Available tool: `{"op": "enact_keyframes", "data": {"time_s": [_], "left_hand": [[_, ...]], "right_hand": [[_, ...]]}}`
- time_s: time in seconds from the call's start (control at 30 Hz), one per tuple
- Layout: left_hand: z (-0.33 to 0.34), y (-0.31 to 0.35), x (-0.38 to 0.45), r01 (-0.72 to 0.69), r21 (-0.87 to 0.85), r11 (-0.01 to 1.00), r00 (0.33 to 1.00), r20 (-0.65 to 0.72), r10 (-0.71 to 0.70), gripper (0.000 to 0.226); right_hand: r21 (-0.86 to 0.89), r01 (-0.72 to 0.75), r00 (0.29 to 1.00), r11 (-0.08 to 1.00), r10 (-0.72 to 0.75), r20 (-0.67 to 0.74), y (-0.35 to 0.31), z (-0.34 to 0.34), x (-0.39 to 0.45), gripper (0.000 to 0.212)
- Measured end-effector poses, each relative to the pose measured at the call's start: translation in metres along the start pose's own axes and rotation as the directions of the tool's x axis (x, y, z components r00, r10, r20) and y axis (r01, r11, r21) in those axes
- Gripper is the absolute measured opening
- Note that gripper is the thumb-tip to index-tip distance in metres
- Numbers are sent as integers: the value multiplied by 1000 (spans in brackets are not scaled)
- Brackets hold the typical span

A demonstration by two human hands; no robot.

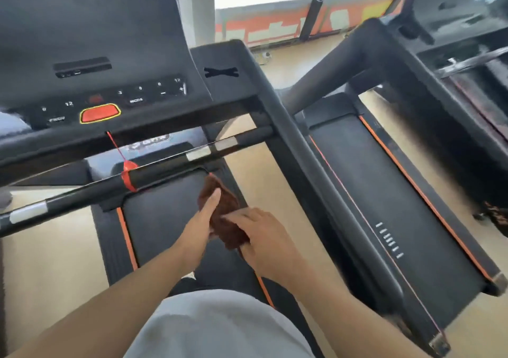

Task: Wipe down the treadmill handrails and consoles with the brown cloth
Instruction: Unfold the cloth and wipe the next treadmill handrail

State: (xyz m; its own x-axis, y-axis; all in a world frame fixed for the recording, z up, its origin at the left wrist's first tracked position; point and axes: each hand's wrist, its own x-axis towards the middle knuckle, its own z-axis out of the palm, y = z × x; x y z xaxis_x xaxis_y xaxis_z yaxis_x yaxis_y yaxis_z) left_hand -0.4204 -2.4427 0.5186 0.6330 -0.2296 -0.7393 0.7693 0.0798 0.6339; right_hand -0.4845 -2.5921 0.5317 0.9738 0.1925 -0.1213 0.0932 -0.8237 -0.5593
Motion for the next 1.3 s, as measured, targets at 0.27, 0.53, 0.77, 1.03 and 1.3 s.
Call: {"op": "enact_keyframes", "data": {"time_s": [0.27,0.53,0.77,1.03,1.3], "left_hand": [[105,-68,-39,-503,607,615,864,325,384,18],[146,-93,-80,-738,540,405,669,668,327,33],[164,-110,-82,-564,415,714,787,531,314,15],[154,-145,-57,-440,755,486,865,502,4,14],[154,-129,-43,-256,649,716,878,467,-110,20]], "right_hand": [[316,-161,941,935,241,-236,62,-28,-135,47],[395,-275,911,876,369,-183,92,-80,-178,54],[473,-156,819,867,381,-429,94,-91,-193,9],[431,-182,659,884,435,-614,85,-135,-226,17],[310,-536,581,785,610,-539,125,-180,-233,24]]}}
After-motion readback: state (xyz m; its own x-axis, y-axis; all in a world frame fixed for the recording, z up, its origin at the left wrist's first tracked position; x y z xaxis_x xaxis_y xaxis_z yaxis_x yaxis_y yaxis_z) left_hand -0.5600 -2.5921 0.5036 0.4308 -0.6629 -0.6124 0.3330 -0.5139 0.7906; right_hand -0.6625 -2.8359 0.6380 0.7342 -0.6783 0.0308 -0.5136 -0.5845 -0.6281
